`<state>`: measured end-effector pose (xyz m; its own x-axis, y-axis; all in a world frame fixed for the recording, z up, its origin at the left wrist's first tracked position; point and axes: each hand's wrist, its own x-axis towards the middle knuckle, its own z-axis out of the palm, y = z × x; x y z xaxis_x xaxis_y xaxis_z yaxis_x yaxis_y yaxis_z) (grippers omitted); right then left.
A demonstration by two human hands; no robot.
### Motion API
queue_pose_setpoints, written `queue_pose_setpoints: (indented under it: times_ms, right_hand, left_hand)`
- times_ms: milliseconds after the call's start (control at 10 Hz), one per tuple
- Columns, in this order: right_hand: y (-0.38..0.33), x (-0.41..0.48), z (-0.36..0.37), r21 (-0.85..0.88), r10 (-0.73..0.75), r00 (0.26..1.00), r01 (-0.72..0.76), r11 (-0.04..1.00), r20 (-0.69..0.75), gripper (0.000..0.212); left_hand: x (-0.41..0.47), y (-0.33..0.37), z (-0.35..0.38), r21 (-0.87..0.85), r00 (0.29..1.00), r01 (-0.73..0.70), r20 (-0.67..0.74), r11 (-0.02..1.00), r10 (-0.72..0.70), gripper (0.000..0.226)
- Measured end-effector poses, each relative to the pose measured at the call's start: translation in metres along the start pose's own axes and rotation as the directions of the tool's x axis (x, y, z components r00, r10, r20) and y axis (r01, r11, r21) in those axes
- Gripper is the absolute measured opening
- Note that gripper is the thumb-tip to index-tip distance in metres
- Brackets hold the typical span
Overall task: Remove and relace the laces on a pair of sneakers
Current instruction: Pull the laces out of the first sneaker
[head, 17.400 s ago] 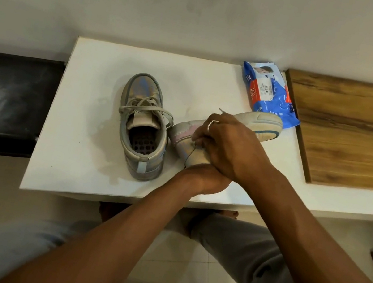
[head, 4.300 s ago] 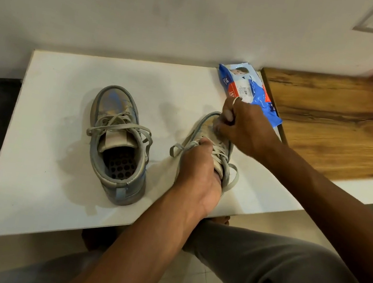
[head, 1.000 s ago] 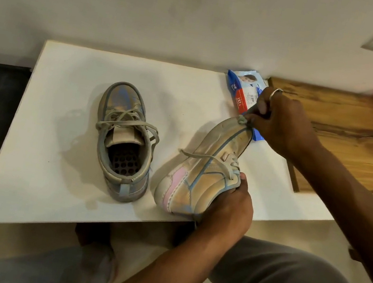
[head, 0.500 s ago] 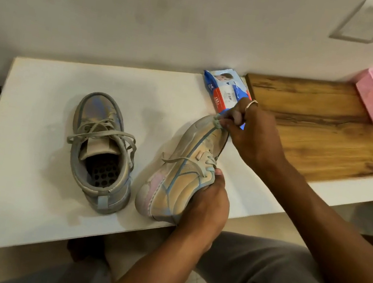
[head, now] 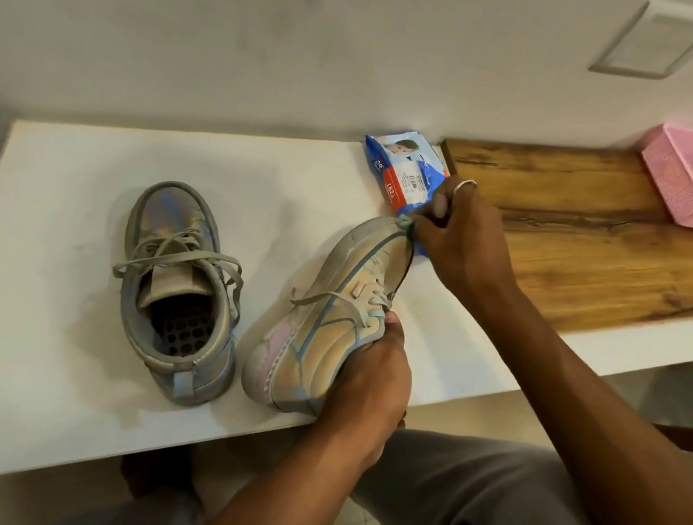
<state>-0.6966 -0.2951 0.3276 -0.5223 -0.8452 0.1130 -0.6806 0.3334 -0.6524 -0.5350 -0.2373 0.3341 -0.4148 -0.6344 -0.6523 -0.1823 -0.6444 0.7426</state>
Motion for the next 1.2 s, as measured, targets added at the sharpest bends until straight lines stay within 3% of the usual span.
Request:
queue_pose_setpoints:
  times_ms: [100, 200, 300, 400, 500, 700, 800, 1000, 1200]
  right_hand:
    - [0.017, 0.002, 0.000, 0.181, 0.167, 0.984, -0.176, 0.968, 0.063, 0.028]
    - [0.023, -0.001, 0.005, 0.400, 0.248, 0.961, -0.276, 0.874, 0.122, 0.033]
    - [0.026, -0.006, 0.012, 0.467, 0.258, 0.952, -0.307, 0.830, 0.167, 0.036]
    - [0.026, -0.007, 0.014, 0.472, 0.184, 0.967, -0.247, 0.846, 0.176, 0.040]
    - [0.026, -0.008, 0.013, 0.366, 0.123, 0.972, -0.192, 0.911, 0.202, 0.034]
    - [0.025, -0.011, 0.008, 0.313, 0.079, 0.972, -0.147, 0.938, 0.220, 0.026]
    - [0.025, -0.011, 0.007, 0.320, 0.076, 0.970, -0.149, 0.936, 0.229, 0.033]
    - [0.041, -0.025, 0.006, 0.335, 0.060, 0.954, -0.161, 0.928, 0.294, 0.044]
    - [0.045, -0.027, 0.018, 0.308, 0.059, 0.976, -0.123, 0.943, 0.208, 0.038]
  left_hand:
    - [0.002, 0.004, 0.000, -0.022, 0.999, 0.023, -0.034, 0.999, -0.024, 0.054]
    - [0.009, 0.003, 0.002, -0.127, 0.990, -0.009, -0.143, 0.992, -0.010, 0.044]
    - [0.016, 0.008, -0.001, -0.252, 0.981, -0.008, -0.187, 0.968, -0.041, 0.035]
    - [0.025, 0.019, -0.009, -0.563, 0.984, 0.054, -0.112, 0.825, -0.141, 0.023]
    - [0.027, 0.024, -0.014, -0.705, 0.980, 0.147, 0.008, 0.694, -0.200, 0.029]
    - [0.024, 0.028, -0.019, -0.521, 0.976, 0.218, 0.109, 0.825, -0.189, 0.021]
    - [0.024, 0.026, -0.019, -0.391, 0.973, 0.230, 0.124, 0.891, -0.197, 0.011]
    - [0.030, 0.023, -0.020, -0.424, 0.981, 0.196, 0.099, 0.884, -0.170, 0.019]
    - [0.037, 0.023, -0.020, -0.440, 0.980, 0.189, 0.034, 0.878, -0.194, 0.012]
